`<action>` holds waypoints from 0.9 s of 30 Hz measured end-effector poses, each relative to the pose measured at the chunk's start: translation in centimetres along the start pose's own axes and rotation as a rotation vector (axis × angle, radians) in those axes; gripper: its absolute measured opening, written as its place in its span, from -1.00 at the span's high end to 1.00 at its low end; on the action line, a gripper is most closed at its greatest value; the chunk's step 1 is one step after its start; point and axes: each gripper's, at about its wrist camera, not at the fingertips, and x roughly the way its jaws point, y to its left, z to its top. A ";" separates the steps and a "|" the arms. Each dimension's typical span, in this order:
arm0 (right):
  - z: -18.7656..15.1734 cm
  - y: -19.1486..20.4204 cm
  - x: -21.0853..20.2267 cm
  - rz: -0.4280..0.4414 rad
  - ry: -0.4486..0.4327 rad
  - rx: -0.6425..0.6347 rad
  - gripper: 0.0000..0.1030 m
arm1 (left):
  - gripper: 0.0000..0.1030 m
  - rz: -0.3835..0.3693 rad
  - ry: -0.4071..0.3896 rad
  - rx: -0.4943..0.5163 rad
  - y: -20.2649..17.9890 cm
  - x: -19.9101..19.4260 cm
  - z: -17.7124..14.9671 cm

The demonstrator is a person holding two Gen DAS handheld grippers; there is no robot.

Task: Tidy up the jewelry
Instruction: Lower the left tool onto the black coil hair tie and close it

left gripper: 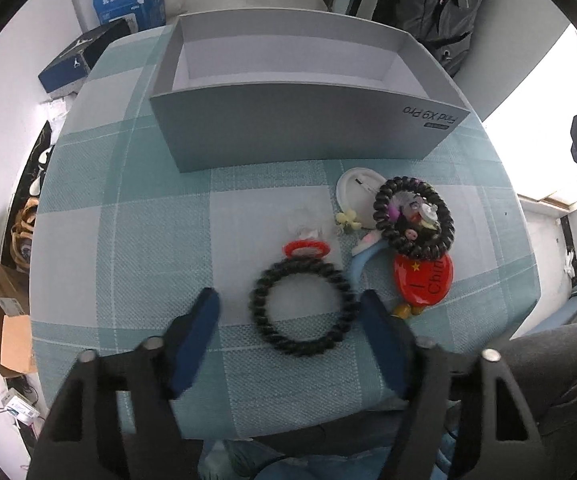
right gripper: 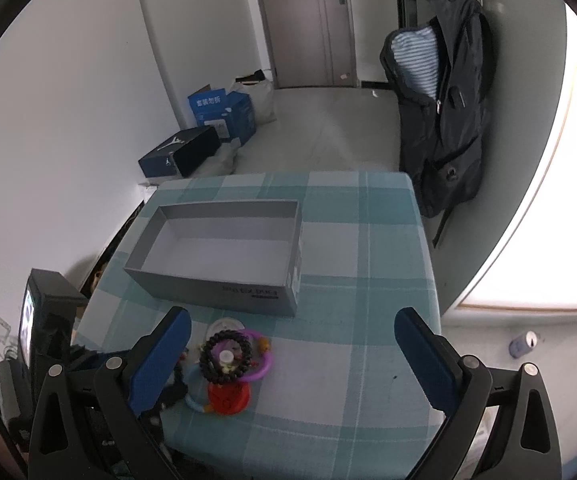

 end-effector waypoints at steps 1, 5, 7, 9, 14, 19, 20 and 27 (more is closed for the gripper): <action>0.0 -0.1 0.1 0.004 0.008 0.005 -0.98 | -0.04 -0.006 -0.002 -0.004 0.0 -0.3 0.1; -0.4 -0.8 1.0 0.021 0.054 0.043 -0.96 | 0.18 -0.014 0.000 -0.016 -0.1 -0.5 0.4; -0.5 -1.1 1.4 0.030 0.072 0.059 -0.92 | 0.38 -0.023 0.002 -0.024 0.1 -0.7 0.4; -0.7 -1.3 1.9 0.040 0.093 0.070 -0.89 | 0.61 -0.018 0.007 -0.024 0.3 -0.9 0.5; -1.2 -0.5 3.0 0.068 0.147 0.062 -0.72 | 0.73 -0.005 -0.003 -0.009 1.0 -0.7 0.5; -1.2 0.2 3.5 0.066 0.162 0.053 -0.70 | 0.80 0.055 -0.008 0.042 0.7 -0.4 -0.5; -1.2 0.4 3.5 0.065 0.162 0.050 -0.70 | 0.80 0.065 -0.011 0.055 0.5 -0.5 -0.6; -0.7 1.1 3.7 0.053 0.146 0.039 -0.70 | 0.78 0.117 -0.022 0.110 -0.6 -0.1 -1.6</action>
